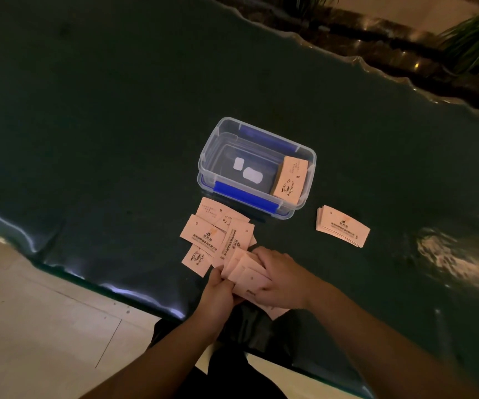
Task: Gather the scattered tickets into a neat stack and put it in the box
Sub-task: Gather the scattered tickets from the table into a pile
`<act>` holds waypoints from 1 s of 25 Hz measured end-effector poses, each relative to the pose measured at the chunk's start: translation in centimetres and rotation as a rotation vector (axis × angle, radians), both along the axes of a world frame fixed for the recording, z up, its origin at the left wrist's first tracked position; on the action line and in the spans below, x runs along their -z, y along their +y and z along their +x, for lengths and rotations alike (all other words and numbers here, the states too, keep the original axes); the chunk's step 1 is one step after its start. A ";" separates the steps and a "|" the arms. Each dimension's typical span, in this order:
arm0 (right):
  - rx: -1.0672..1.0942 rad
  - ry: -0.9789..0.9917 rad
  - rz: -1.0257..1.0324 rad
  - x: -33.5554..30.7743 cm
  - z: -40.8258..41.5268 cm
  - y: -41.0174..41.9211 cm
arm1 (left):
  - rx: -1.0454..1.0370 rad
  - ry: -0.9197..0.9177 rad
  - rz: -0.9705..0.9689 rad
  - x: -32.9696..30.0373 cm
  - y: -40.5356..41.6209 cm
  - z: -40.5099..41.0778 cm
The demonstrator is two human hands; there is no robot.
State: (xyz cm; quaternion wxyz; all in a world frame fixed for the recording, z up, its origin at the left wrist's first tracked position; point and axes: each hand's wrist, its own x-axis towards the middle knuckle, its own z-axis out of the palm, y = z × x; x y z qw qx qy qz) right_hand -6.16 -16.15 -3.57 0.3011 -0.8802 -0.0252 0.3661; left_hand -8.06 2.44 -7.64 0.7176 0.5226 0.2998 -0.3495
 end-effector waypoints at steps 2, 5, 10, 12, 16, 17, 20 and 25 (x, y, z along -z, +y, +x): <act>0.130 0.044 0.096 0.0 -1.1 -0.3 | 0.046 -0.024 0.022 -0.1 -0.4 0.3; 0.431 0.167 0.263 0.4 -2.4 -0.9 | 0.108 -0.030 0.059 -0.4 -0.9 1.1; 1.042 0.259 0.575 1.1 -4.2 -0.6 | 0.481 -0.522 0.663 -1.4 0.3 3.8; 1.229 0.269 0.696 1.4 -3.9 0.5 | 0.605 -0.596 0.773 -1.3 0.6 4.9; 1.354 0.224 0.665 1.5 -1.6 3.5 | 0.829 -0.600 0.733 -1.5 -0.6 5.2; 1.343 0.209 0.600 1.6 -1.2 4.1 | 0.827 -0.612 0.718 -1.4 -0.9 4.9; 1.296 0.133 0.407 1.7 -0.5 5.2 | 0.758 -0.575 0.686 -1.0 -1.4 4.2; 1.221 0.054 0.134 1.5 0.2 6.1 | 0.731 -0.530 0.532 -1.4 -1.5 3.8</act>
